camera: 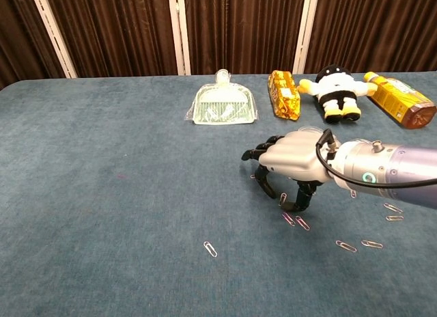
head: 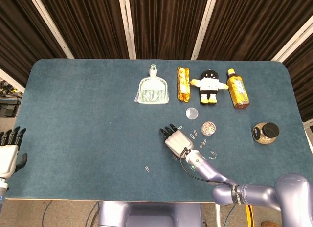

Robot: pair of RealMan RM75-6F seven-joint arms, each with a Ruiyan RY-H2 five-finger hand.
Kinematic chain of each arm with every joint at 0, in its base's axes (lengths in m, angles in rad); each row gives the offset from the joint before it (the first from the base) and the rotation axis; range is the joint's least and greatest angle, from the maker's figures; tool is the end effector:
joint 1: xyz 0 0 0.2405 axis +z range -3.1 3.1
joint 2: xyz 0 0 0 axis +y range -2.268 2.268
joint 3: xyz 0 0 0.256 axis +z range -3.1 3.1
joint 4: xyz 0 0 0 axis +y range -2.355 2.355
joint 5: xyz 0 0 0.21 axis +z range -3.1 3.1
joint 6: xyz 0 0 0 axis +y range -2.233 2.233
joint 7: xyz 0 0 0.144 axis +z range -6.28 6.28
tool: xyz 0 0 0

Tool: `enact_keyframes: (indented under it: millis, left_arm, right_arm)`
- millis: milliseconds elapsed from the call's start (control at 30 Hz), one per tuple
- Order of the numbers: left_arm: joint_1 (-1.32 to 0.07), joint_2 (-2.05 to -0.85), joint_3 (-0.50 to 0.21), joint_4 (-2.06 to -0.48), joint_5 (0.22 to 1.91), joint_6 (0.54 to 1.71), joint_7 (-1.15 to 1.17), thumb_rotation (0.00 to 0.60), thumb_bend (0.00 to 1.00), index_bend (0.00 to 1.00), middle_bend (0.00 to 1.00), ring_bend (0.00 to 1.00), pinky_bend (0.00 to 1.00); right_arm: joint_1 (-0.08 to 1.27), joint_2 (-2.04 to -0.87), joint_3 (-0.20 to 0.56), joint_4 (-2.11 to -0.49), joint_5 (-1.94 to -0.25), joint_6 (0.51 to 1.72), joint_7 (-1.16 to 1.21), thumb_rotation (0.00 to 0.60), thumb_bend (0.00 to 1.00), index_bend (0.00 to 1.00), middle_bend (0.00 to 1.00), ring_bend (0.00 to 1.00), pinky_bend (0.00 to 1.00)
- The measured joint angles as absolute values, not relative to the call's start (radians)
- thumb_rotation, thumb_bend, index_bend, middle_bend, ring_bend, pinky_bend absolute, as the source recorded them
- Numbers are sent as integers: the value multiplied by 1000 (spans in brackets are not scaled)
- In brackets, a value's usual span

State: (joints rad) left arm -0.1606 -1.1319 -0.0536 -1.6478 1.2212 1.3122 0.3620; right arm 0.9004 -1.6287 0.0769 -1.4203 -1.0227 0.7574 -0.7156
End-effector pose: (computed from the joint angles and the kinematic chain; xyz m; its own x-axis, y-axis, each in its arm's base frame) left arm -0.3329 0.1998 0.1420 0.6021 0.2025 0.7723 0.7655 0.1287 -0.6305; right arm -0.1248 -0.3304 -0.0755 0.8016 -0.2304 0.5517 -0.5505 -0.6445 0.5307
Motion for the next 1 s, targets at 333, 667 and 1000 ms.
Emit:
enact_keyframes:
  millis: [333,667,1000]
  left_arm:
    - [-171,-1139,-55,-1641,1203,1295,373,600,491,0,0,0,0]
    - [-174,-1141,-53,-1637,1200,1296,375,600,492,0,0,0,0]
    - [-176,-1141,-47,-1640,1208,1296,373,600,492,0,0,0,0]
  right_arm:
    - [921,-1645,68,-1376,-1013,741,-689,600,330,490,0,0,0]
    - [925,-1649,50,-1356,-1014,747,-668,600,337,535,0,0,0]
    - [923,-1633,37,-1374,-998,768,-680,600,410,569,0,0,0]
